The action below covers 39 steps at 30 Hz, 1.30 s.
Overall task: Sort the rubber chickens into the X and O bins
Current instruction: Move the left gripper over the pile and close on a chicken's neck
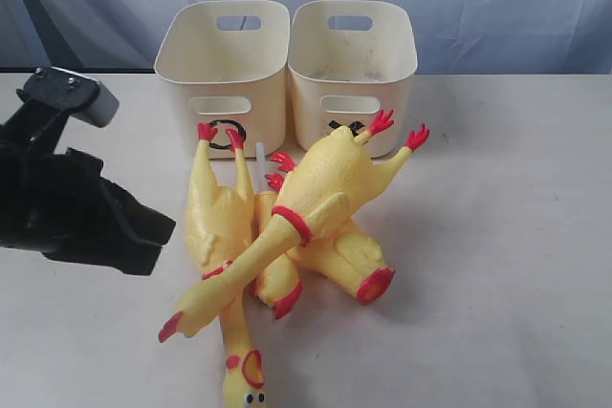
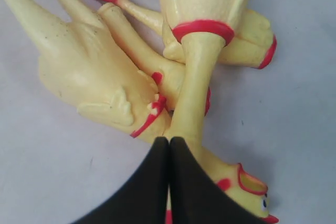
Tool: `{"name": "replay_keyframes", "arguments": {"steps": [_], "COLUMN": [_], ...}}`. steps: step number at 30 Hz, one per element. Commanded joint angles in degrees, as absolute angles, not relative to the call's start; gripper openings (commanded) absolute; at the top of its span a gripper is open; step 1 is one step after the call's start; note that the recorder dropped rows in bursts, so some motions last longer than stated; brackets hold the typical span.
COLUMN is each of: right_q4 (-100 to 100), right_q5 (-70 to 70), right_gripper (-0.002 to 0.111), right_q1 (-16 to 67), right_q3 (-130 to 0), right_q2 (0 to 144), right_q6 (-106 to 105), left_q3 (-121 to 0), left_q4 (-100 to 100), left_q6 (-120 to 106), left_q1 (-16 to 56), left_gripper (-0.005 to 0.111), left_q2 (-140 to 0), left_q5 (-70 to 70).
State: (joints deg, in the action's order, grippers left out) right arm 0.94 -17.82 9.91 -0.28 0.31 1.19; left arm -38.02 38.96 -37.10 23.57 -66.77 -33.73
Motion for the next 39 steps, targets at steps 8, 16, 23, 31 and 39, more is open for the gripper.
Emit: {"name": "replay_keyframes", "arguments": {"steps": [8,16,23,31,39], "right_q4": [0.96,0.96,0.96,0.96,0.96], "right_q5": [-17.41,-17.41,-17.41,-17.41,-17.41], "right_gripper": [0.0,0.0,0.0,0.0,0.0], "right_q1": [9.78,9.78,9.78,9.78,9.78], "right_q3": [0.0,0.0,0.0,0.0,0.0], "right_q2": [0.0,0.0,0.0,0.0,0.0], "right_q6": [1.14,1.14,1.14,1.14,1.14], "left_q3": [-42.83,-44.66,-44.79,-45.85,-47.6], "left_q4": [10.03,-0.72,-0.38,-1.9,-1.9], "left_q6": [-10.06,-2.37,-1.94,0.43,0.43], "left_q1": [34.07,39.0,44.72,46.5,46.5], "left_gripper": [0.0,0.0,0.0,0.011,0.048], "left_q2": [-70.64,-73.59,-77.39,-79.46,-82.83], "left_q5": [-31.68,-35.24,-34.88,-27.97,-26.55]}}
